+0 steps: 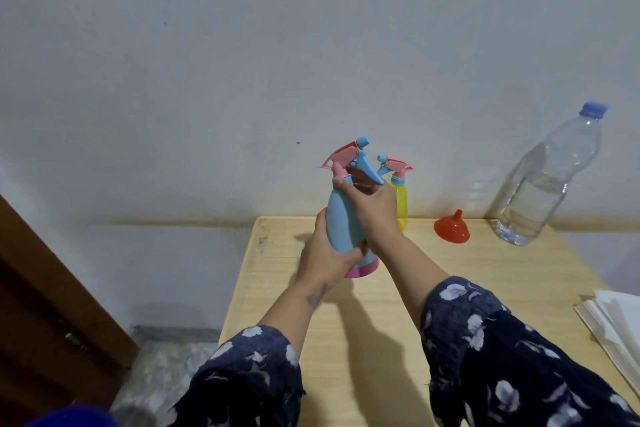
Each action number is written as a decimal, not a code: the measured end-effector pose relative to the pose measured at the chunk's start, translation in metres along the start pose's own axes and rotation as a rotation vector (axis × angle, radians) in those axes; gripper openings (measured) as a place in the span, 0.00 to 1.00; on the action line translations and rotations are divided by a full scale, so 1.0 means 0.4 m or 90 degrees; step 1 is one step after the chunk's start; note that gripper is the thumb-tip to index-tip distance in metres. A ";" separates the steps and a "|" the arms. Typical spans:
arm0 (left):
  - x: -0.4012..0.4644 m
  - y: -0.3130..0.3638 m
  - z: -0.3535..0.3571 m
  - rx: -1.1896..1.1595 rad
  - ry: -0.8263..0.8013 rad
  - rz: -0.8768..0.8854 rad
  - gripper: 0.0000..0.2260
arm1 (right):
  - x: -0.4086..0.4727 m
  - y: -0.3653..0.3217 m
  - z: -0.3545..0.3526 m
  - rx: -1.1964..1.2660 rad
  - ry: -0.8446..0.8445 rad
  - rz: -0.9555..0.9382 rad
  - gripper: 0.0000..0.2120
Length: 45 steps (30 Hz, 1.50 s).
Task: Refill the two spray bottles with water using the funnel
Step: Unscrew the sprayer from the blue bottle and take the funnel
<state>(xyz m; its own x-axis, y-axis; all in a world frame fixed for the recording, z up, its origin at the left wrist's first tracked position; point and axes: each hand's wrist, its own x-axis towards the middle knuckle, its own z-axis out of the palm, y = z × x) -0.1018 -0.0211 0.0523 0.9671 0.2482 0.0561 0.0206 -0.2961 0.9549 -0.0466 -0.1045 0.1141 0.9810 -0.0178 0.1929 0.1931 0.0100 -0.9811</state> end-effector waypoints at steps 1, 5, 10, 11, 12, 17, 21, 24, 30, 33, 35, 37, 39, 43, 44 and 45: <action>-0.002 0.002 0.001 0.003 0.002 0.002 0.38 | -0.003 -0.005 -0.005 0.012 -0.008 0.014 0.17; -0.007 0.006 0.007 0.027 -0.001 -0.003 0.38 | -0.006 -0.001 -0.020 0.003 -0.019 0.029 0.08; -0.016 0.011 0.012 0.066 0.000 -0.019 0.38 | -0.014 -0.001 -0.019 -0.023 -0.010 0.017 0.12; -0.018 0.011 0.011 0.080 0.003 -0.023 0.38 | -0.014 -0.001 -0.019 -0.039 -0.005 0.011 0.11; -0.020 0.010 0.010 0.096 0.008 -0.023 0.38 | -0.015 0.000 -0.020 -0.054 0.004 0.007 0.10; -0.027 0.007 0.015 0.185 0.021 -0.007 0.37 | -0.025 -0.020 -0.033 -0.190 0.064 -0.037 0.24; -0.033 0.008 0.023 0.193 0.008 0.000 0.38 | -0.034 -0.025 -0.046 -0.226 0.046 -0.074 0.21; -0.037 -0.001 0.022 0.198 -0.013 -0.009 0.38 | -0.038 -0.016 -0.056 -0.154 0.002 -0.062 0.18; -0.087 -0.093 0.009 0.194 -0.089 -0.070 0.38 | -0.027 -0.007 -0.124 -0.088 0.019 -0.059 0.22; -0.104 -0.136 0.003 0.175 -0.083 -0.081 0.38 | -0.011 0.005 -0.172 -0.068 0.110 -0.029 0.20; -0.107 -0.152 -0.003 0.177 -0.057 -0.080 0.38 | 0.000 0.021 -0.210 -0.052 0.154 0.021 0.20; -0.105 -0.163 -0.006 0.163 -0.030 -0.070 0.39 | 0.002 0.056 -0.252 -0.087 0.152 0.089 0.22; -0.107 -0.166 0.000 0.139 -0.013 -0.054 0.40 | -0.011 0.111 -0.289 -0.122 0.115 0.156 0.23; -0.124 -0.174 0.043 0.107 -0.026 -0.049 0.40 | -0.073 0.223 -0.339 -0.194 0.024 0.266 0.23; -0.129 -0.176 0.054 0.108 -0.031 -0.048 0.40 | -0.090 0.243 -0.348 -0.196 0.017 0.288 0.23; -0.133 -0.180 0.064 0.107 -0.037 -0.048 0.40 | -0.107 0.260 -0.357 -0.199 0.011 0.311 0.22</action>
<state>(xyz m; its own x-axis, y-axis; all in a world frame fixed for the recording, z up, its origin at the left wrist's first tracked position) -0.1483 -0.0367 -0.0270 0.9740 0.2238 -0.0353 0.1313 -0.4303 0.8931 -0.0707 -0.2455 0.0019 0.9543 -0.1025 -0.2809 -0.2986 -0.2749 -0.9139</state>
